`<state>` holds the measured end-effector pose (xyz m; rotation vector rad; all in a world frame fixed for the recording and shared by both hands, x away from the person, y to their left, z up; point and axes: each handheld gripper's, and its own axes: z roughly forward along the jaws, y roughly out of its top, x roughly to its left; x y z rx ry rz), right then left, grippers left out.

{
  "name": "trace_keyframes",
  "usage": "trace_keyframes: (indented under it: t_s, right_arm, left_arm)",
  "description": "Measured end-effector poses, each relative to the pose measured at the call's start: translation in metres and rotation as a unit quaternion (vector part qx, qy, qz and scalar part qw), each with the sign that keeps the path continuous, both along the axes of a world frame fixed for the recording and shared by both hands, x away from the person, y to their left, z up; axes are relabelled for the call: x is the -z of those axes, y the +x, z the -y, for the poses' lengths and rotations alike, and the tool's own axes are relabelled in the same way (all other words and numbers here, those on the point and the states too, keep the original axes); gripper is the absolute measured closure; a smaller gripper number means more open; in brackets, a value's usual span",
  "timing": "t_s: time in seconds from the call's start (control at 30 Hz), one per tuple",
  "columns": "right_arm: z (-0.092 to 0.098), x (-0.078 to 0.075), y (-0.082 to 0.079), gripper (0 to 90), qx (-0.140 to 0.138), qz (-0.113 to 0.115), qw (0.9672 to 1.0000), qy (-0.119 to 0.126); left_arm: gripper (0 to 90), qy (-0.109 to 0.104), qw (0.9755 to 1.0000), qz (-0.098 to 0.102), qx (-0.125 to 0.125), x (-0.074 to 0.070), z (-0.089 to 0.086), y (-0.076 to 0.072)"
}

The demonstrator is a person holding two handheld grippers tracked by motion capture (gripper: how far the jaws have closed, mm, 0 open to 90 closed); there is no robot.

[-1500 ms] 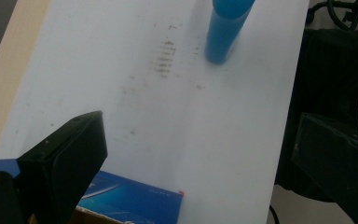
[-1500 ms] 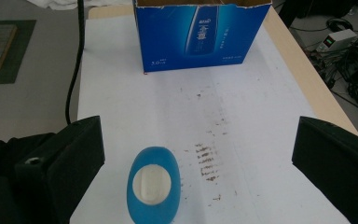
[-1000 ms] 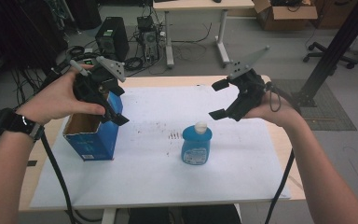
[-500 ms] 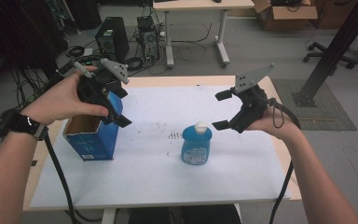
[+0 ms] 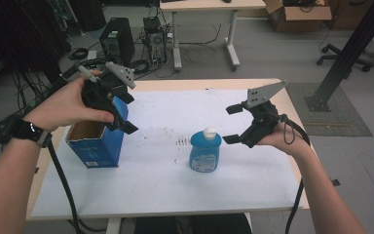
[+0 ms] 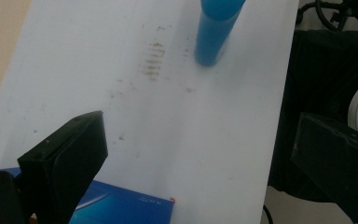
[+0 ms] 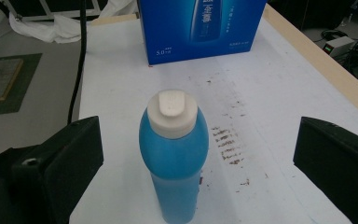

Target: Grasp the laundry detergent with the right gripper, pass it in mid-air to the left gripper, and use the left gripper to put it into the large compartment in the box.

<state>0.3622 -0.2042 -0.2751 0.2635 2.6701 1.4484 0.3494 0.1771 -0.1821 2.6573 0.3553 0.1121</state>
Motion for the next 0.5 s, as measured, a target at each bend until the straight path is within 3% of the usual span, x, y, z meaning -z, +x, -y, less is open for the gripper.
trace_keyframes:
  t_s: [0.5]
  right_arm:
    - [0.004, 0.032, -0.003, 1.1, 0.010, -0.017, 0.9997, 0.016]
  left_arm:
    - [3.6, 0.000, 1.0000, -0.004, 0.004, 0.000, 0.002, 0.000]
